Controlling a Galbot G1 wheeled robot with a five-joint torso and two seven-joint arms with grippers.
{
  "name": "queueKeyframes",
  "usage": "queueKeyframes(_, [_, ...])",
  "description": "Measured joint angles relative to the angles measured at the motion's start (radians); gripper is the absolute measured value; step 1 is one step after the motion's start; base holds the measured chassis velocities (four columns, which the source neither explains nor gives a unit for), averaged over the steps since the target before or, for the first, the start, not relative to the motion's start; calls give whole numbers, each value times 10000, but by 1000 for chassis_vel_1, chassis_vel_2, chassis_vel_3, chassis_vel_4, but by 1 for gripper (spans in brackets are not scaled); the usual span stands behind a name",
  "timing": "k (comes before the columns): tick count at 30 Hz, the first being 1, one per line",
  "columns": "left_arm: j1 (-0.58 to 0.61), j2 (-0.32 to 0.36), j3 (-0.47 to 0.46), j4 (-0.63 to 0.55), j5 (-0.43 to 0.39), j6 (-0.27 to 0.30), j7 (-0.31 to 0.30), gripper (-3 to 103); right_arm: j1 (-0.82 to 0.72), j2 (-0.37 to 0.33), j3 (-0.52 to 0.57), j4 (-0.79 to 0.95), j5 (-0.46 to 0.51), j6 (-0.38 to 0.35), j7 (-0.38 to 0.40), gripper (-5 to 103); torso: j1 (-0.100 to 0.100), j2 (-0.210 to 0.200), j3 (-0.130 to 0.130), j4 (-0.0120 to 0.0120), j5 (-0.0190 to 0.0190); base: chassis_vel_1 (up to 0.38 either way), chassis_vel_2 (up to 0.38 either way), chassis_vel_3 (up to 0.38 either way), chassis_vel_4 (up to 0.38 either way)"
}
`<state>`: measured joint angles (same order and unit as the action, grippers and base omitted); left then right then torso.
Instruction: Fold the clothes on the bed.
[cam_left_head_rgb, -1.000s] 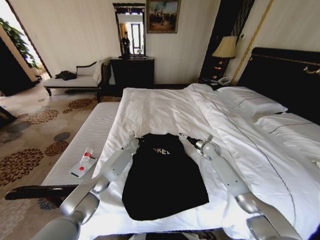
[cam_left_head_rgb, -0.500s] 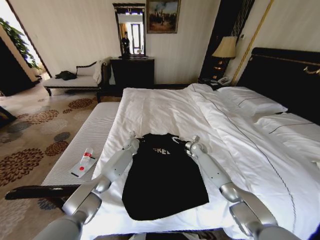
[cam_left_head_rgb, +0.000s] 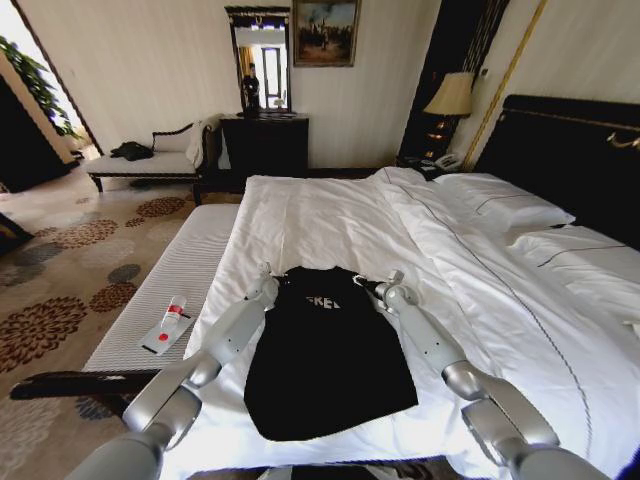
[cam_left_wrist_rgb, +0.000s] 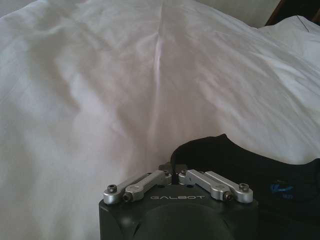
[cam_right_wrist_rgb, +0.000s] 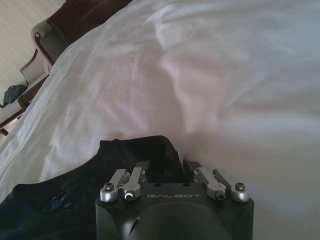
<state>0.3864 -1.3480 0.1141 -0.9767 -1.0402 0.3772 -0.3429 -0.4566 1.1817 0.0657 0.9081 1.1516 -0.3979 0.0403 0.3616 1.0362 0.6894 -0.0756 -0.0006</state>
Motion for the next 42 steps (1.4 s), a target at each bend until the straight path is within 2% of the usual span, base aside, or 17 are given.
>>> queueKeyframes(4, [-24,26,-19,7,0,-6,0,1,17,0,-47,2,-23,7,2,18,0,0,0,0,0,0,0,0,0])
queueKeyframes(6, [-27,29,-24,7,0,-9,1,1,17,0,-66,29,-33,8,2,18,0,0,0,0,0,0,0,0,0])
queueKeyframes(8, [-30,39,-27,3,3,-16,5,1,17,15,-101,81,-50,18,3,7,-1,0,0,0,0,0,0,0,0])
queueKeyframes(10, [-29,59,-28,-13,5,-19,6,1,18,42,-129,103,-92,41,2,2,0,0,0,-1,0,0,0,0,0])
queueKeyframes(20, [-26,380,-54,-336,76,-128,4,1,-87,-37,-176,499,-669,437,150,2,0,0,1,1,0,0,0,0,0])
queueKeyframes(23, [-176,713,-116,-691,47,-172,-11,1,-178,-323,-177,1116,-1310,772,311,2,0,0,0,-2,0,0,0,0,0])
queueKeyframes(31, [-999,1311,-55,-1246,-184,-210,12,1,287,-780,-236,1971,-1640,1310,872,2,0,0,0,4,1,0,0,0,0])
queueKeyframes(37, [-1699,1343,384,-1213,-259,-334,93,1,887,-916,-459,2097,-1696,1490,1007,2,0,0,-1,0,1,0,0,0,0])
queueKeyframes(42, [-2562,1037,904,-615,-252,-402,242,1,1476,-894,-756,1800,-1816,1668,1046,2,0,0,0,-3,1,0,0,0,0])
